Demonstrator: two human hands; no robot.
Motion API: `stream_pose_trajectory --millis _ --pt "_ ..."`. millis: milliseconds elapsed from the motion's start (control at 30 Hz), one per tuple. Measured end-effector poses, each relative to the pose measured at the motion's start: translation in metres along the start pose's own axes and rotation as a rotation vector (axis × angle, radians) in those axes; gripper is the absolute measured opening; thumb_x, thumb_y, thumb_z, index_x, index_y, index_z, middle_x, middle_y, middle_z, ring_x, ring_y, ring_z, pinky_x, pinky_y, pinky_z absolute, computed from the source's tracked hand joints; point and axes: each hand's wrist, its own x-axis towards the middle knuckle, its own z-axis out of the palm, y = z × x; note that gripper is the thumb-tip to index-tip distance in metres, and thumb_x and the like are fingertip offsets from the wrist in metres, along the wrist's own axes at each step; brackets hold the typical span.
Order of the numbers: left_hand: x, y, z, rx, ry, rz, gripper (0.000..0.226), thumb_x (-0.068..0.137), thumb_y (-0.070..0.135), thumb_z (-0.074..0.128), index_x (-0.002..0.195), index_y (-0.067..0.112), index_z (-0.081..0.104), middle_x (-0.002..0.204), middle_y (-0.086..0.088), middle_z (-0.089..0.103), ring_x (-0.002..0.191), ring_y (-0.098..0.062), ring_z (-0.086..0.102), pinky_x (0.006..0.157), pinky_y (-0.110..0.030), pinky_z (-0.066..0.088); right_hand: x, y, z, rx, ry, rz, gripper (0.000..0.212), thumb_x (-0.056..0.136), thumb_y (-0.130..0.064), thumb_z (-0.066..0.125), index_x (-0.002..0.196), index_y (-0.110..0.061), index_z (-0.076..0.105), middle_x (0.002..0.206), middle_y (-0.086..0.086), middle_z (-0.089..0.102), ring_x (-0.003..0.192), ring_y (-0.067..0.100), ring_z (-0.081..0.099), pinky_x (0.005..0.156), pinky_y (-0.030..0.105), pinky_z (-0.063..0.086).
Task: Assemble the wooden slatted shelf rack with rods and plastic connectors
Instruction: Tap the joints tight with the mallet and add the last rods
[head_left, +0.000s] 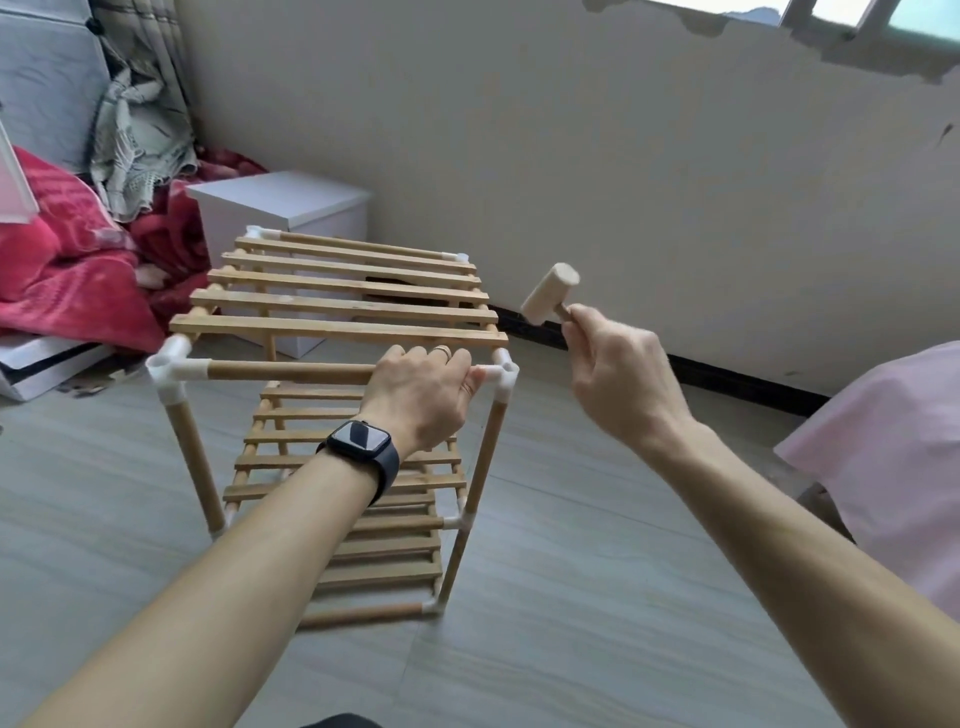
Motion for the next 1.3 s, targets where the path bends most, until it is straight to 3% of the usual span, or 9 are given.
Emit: stream_pose_trajectory --millis 100,233,433,567,700,900,1033,1167,1300 --pt "-0.001 -0.001 0.000 -0.007 0.006 0.000 0.043 0.106 0.046 0.012 0.099 0.024 0.047 0.079 0.007 0.050 0.066 -0.018 0.050 0.065 -0.035 0.035 0.003 -0.003 0.006 -0.140 -0.268 0.028 0.030 0.108 -0.035 0.037 0.122 -0.025 0.062 0.093 0.007 0.066 0.077 0.033 0.057 0.062 0.038 0.044" --pt "-0.006 -0.002 0.000 -0.006 0.014 0.003 0.039 0.106 0.047 0.014 0.097 0.026 0.046 0.076 0.007 0.047 0.063 -0.016 0.046 0.063 -0.034 0.033 0.010 -0.004 -0.002 -0.005 0.060 0.000 0.031 0.108 -0.032 0.041 0.129 -0.021 0.062 0.095 0.011 0.069 0.080 0.035 0.061 0.067 0.043 0.050" --pt "-0.005 0.000 -0.005 -0.074 -0.056 -0.053 0.042 0.106 0.050 0.014 0.103 0.026 0.048 0.091 0.004 0.060 0.075 -0.019 0.051 0.073 -0.038 0.037 0.012 -0.002 -0.003 -0.019 -0.322 0.131 0.031 0.104 -0.036 0.046 0.102 -0.023 0.073 0.075 0.000 0.066 0.066 0.018 0.057 0.058 0.033 0.044" --pt "0.016 0.010 -0.033 -0.847 -0.142 -0.135 0.056 0.095 0.070 0.033 0.133 0.035 0.057 0.119 0.004 0.066 0.116 -0.020 0.056 0.098 -0.046 0.044 0.014 -0.006 -0.016 0.236 -0.389 0.151 0.021 0.101 -0.040 0.057 0.112 -0.037 0.075 0.070 -0.019 0.065 0.064 -0.002 0.061 0.052 0.009 0.042" --pt "0.039 0.015 -0.060 -1.043 -0.059 -0.201 0.029 0.094 0.049 0.064 0.107 0.024 0.071 0.091 0.005 0.073 0.088 -0.015 0.070 0.079 -0.033 0.057 0.023 -0.008 -0.028 0.459 -0.466 0.167 0.014 0.096 -0.035 0.070 0.109 -0.031 0.074 0.085 -0.010 0.074 0.057 0.005 0.065 0.051 0.013 0.045" --pt "0.048 0.003 -0.069 -1.443 0.013 -0.471 0.045 0.092 0.052 0.066 0.095 0.008 0.076 0.088 0.004 0.078 0.059 -0.009 0.065 0.060 -0.023 0.054 0.027 0.008 -0.047 1.247 -0.218 0.438 0.029 0.077 -0.010 0.087 0.099 -0.001 0.070 0.099 0.022 0.075 0.087 0.045 0.075 0.069 0.035 0.062" --pt "0.060 0.002 -0.068 -1.393 -0.036 -0.632 0.052 0.099 0.054 0.054 0.108 0.005 0.070 0.086 -0.002 0.074 0.055 -0.009 0.063 0.055 -0.022 0.050 0.033 0.001 -0.028 1.570 0.001 0.542 0.004 0.080 -0.015 0.079 0.076 -0.013 0.078 0.102 0.016 0.076 0.086 0.028 0.075 0.070 0.029 0.060" --pt "0.054 0.013 -0.061 -1.159 -0.203 -0.399 0.070 0.103 0.064 0.023 0.101 0.015 0.073 0.084 0.004 0.076 0.077 -0.007 0.070 0.074 -0.030 0.050 0.051 -0.024 -0.007 1.496 0.341 0.631 0.061 0.105 -0.043 0.049 0.049 -0.023 0.056 0.062 -0.001 0.065 0.064 0.012 0.066 0.076 0.033 0.049" --pt "0.038 -0.007 -0.035 -0.351 -0.154 -0.296 0.062 0.102 0.061 0.010 0.137 0.039 0.056 0.147 -0.001 0.053 0.137 -0.024 0.041 0.110 -0.051 0.032 0.071 -0.046 -0.004 1.596 0.492 0.562 0.062 0.103 -0.052 0.046 0.047 -0.028 0.034 0.047 -0.008 0.028 0.038 0.012 0.027 0.040 0.023 0.032"
